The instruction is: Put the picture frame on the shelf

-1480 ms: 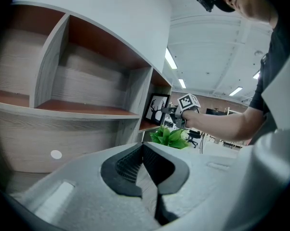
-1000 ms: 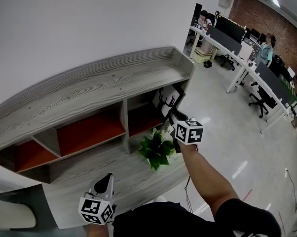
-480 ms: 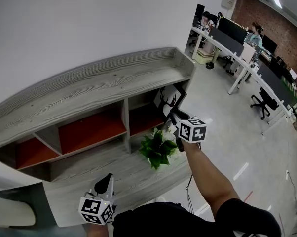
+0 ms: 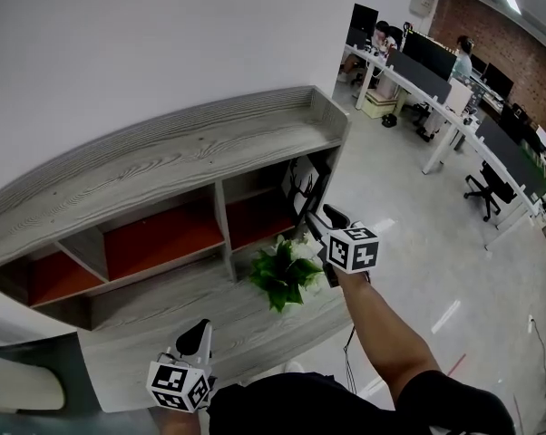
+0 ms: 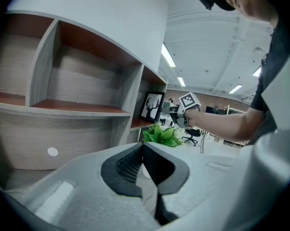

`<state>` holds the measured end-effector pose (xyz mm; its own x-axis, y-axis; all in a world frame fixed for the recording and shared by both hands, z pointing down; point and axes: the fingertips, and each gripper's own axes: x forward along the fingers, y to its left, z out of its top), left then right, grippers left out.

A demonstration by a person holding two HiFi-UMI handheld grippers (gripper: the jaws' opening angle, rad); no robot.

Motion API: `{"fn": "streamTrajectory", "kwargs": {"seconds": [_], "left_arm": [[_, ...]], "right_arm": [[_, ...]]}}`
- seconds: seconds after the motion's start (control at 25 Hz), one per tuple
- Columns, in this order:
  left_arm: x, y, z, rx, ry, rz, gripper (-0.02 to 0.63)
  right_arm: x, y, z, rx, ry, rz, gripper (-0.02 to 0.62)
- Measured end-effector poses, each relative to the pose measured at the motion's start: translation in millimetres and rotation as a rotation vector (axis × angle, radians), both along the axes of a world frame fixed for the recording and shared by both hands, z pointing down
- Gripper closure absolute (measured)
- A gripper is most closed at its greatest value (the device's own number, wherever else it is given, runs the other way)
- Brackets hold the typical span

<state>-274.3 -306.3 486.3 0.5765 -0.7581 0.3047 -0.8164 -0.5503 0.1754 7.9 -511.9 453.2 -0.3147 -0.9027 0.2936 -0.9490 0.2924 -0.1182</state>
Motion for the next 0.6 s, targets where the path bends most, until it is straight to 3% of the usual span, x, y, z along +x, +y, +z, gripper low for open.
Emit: {"fn": "streamTrajectory", "kwargs": {"seconds": [0.32,0.4,0.52,0.6], "left_arm": [[35,6,-9,0.02,-0.006,-0.02,0.597],[45,9,-12,0.026,-0.001,-0.029,0.597],[61,15,-14,0.028,0.017,-0.042,0.597],[72,21,-15,0.025,0.031,-0.048,0.597]], "right_arm": [[5,49,-30,0.091,-0.095,-0.109,0.39],[-2,72,-36,0.117,-0.159,-0.183,0.433],[-14,110,-31,0.119,-0.247,-0.295,0.558],[-16,132,-19,0.095,-0.276,-0.345,0.572]]}}
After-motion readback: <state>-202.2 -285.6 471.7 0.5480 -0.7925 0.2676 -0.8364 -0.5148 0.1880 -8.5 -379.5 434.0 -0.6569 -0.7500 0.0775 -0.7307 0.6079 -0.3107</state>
